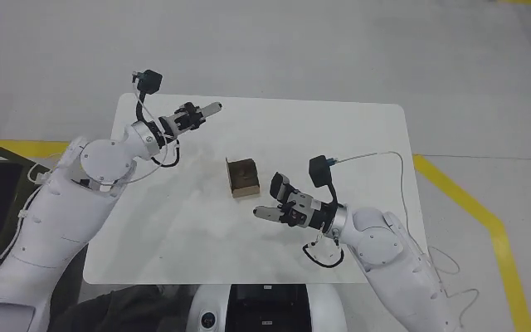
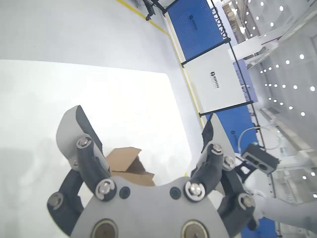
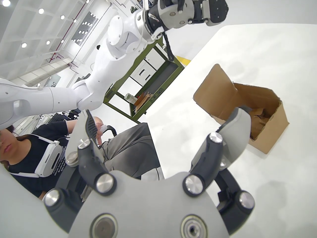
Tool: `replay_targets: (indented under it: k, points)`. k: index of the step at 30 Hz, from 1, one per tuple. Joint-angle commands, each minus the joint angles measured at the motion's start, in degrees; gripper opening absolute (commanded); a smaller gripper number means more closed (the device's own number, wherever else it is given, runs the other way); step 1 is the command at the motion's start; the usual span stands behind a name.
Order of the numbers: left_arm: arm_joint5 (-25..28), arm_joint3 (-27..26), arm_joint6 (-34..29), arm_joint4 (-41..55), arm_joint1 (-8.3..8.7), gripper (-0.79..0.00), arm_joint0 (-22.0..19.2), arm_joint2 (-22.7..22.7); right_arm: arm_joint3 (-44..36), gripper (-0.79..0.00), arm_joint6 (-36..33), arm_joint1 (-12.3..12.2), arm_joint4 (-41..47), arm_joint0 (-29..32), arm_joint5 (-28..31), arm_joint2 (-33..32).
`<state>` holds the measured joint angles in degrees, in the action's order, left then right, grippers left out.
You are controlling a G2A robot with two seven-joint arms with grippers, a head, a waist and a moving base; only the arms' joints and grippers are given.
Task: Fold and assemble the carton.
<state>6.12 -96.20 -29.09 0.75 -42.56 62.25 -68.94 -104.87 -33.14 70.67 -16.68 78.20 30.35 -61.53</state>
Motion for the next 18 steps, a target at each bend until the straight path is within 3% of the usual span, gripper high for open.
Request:
replay_targets:
  k: [1, 10, 14, 18]
  points:
    - [3.31, 0.56, 2.19, -4.67, 0.05, 0.0, 1.97, 0.06, 0.94, 0.0, 0.62, -0.07, 1.75, 0.24, 0.88, -0.77]
    - [17.47, 4.32, 16.57, -19.82, 0.54, 0.0, 10.52, -4.46, 0.94, 0.0, 0.62, -0.07, 1.75, 0.24, 0.88, -0.77]
    - [19.1, 4.84, 24.5, -31.24, 0.69, 0.0, 14.59, -6.26, 0.94, 0.0, 0.62, -0.07, 1.75, 0.24, 0.88, -0.77]
    - [19.09, 4.98, 28.3, -38.6, 0.77, 0.0, 17.26, -7.78, 0.94, 0.0, 0.62, -0.07, 1.75, 0.24, 0.88, -0.77]
